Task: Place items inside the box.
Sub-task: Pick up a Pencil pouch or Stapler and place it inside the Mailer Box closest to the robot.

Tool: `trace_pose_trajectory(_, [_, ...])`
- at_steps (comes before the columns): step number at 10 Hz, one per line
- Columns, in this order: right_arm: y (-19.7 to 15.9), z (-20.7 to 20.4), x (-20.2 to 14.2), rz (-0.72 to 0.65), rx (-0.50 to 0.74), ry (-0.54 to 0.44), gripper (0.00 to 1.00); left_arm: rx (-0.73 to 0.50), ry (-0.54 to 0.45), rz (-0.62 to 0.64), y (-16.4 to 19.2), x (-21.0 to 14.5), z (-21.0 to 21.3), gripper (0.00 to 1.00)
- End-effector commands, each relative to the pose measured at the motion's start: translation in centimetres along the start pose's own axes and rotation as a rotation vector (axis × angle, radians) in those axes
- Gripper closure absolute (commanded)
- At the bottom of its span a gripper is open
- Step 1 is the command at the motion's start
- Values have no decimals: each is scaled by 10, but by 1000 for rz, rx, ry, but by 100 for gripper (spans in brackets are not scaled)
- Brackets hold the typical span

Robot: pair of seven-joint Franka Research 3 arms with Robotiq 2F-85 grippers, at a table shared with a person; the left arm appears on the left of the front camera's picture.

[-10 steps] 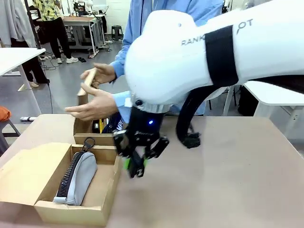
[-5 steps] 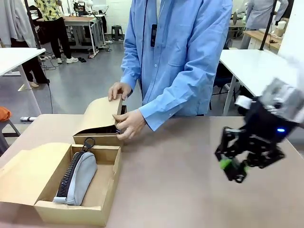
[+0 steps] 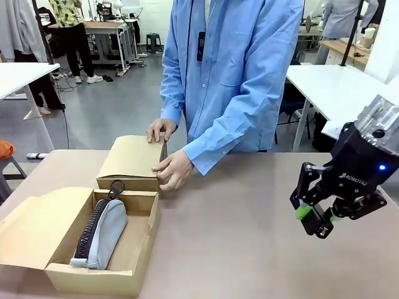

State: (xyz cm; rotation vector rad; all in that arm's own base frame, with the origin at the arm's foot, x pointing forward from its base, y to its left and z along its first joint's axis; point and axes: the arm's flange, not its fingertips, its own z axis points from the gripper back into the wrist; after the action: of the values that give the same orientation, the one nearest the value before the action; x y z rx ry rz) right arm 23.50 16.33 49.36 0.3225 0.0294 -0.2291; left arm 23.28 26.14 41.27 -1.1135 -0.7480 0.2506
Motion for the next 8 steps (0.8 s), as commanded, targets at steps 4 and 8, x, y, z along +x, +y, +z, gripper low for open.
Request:
trace_pose_trajectory(4, [45,-12,6,85,-118,-14,59,-18,-14,-16,-1,0,-1,0])
trace_pose_trajectory(8, [72,-16,8,131,-130,5,59,-18,-14,-16,-1,0,-1,0])
